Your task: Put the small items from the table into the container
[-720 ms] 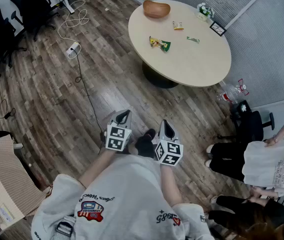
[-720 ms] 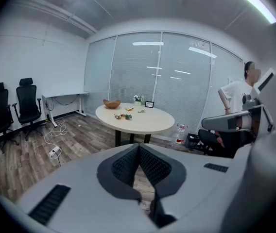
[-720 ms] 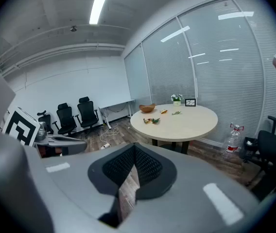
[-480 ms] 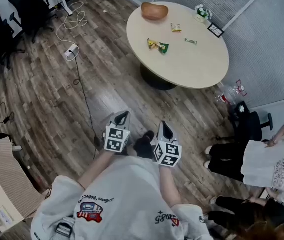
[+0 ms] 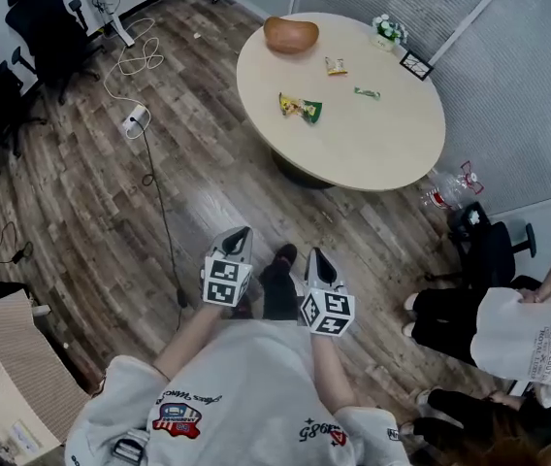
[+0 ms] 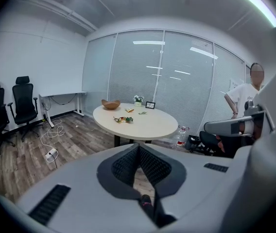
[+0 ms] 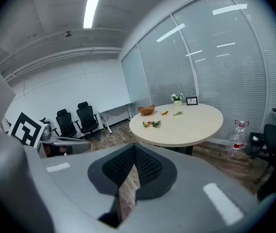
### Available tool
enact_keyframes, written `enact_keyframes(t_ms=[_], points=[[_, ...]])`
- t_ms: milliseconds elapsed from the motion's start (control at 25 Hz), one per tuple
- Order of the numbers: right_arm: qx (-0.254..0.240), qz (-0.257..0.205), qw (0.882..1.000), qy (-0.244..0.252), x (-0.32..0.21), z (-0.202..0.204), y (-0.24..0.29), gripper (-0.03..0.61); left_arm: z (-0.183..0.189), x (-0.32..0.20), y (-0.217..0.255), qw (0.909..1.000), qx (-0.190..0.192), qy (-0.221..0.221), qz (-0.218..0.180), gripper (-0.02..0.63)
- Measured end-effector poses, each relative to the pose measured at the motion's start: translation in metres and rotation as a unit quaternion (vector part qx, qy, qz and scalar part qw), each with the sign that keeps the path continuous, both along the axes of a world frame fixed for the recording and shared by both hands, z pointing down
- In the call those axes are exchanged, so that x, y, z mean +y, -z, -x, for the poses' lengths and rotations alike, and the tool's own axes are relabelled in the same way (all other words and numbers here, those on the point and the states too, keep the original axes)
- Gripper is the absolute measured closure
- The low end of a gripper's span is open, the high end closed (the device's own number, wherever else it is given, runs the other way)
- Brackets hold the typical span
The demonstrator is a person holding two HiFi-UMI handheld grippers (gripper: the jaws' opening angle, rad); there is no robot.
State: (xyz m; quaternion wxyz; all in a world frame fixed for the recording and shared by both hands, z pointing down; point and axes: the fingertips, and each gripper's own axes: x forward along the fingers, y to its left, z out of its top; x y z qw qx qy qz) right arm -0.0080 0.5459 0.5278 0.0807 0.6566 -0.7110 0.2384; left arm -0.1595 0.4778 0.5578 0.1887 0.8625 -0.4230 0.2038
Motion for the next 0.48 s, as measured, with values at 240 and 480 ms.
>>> enact_keyframes(t_ms=[240, 480], points=[[-0.013, 0.0, 1.0, 0.018, -0.095, -0.024, -0.013, 0.577, -0.026, -0.075, 0.005, 1.0, -0.003, 0.002, 0.0, 0.606], [-0.009, -0.005, 0.998, 0.067, -0.204, -0.048, -0.003, 0.577, -0.056, -0.164, 0.011, 0.9996, -0.005, 0.029, 0.007, 0.607]])
